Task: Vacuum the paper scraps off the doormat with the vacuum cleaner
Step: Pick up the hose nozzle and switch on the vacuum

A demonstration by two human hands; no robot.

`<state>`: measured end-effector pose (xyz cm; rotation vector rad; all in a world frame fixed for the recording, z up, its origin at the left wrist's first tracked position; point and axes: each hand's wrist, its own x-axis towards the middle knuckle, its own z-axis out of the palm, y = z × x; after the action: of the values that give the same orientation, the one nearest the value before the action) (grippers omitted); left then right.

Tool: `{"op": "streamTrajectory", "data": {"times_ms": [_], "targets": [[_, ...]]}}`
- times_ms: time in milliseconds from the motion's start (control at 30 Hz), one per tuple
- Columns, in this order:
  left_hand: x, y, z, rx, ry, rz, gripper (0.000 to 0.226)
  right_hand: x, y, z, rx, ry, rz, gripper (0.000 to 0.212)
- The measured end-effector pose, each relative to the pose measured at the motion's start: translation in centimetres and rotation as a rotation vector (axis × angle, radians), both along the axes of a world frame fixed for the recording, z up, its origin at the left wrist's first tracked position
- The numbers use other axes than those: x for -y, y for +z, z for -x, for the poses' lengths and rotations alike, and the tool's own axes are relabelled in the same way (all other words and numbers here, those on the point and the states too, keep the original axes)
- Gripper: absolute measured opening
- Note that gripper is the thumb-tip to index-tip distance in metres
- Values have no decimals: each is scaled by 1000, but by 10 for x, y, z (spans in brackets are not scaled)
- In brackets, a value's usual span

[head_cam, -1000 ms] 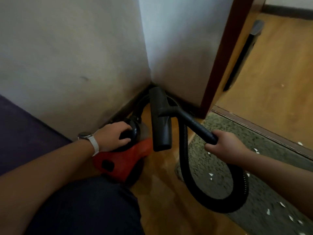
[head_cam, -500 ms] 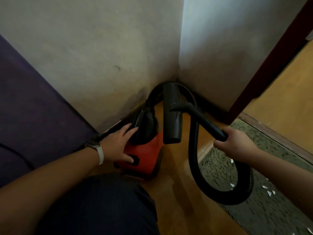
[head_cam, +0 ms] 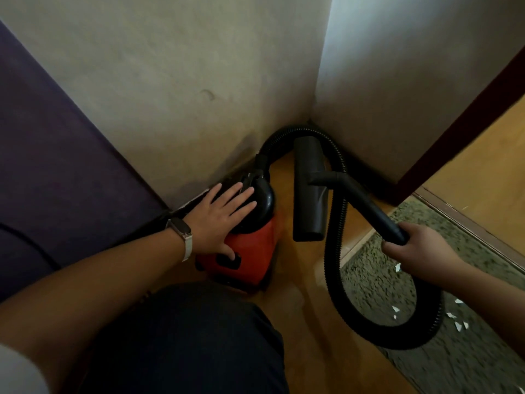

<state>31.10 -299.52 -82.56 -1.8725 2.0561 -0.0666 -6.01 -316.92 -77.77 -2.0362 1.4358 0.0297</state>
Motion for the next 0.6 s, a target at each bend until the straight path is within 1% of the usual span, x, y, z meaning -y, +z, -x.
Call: {"op": "streamTrajectory", "data": {"times_ms": [67,167,200,267,400,500,600], "targets": [[4,5,4,74,-34,-77,126,-2,-1,-4,3,8,-3,13],[13,15,11,103,-141,-164,108,-4,-3,-8,-16,29,-10,12],[16,17,14,112,-145,-196,105,-5,-3,-9,-19,35,-14,12],[19,21,20,149,-129,-228,109,-7,-4,-11,-11,38,-25,13],[19,24,27,237,-117,-209,122,-7,-6,-13,17,34,-21,15],[20,26,30,294,-193,-204,120,-7,-8,-12,25,28,-20,14],[25,24,36,344,-243,-251,121,-6,-10,-11,18,25,-22,14]]}}
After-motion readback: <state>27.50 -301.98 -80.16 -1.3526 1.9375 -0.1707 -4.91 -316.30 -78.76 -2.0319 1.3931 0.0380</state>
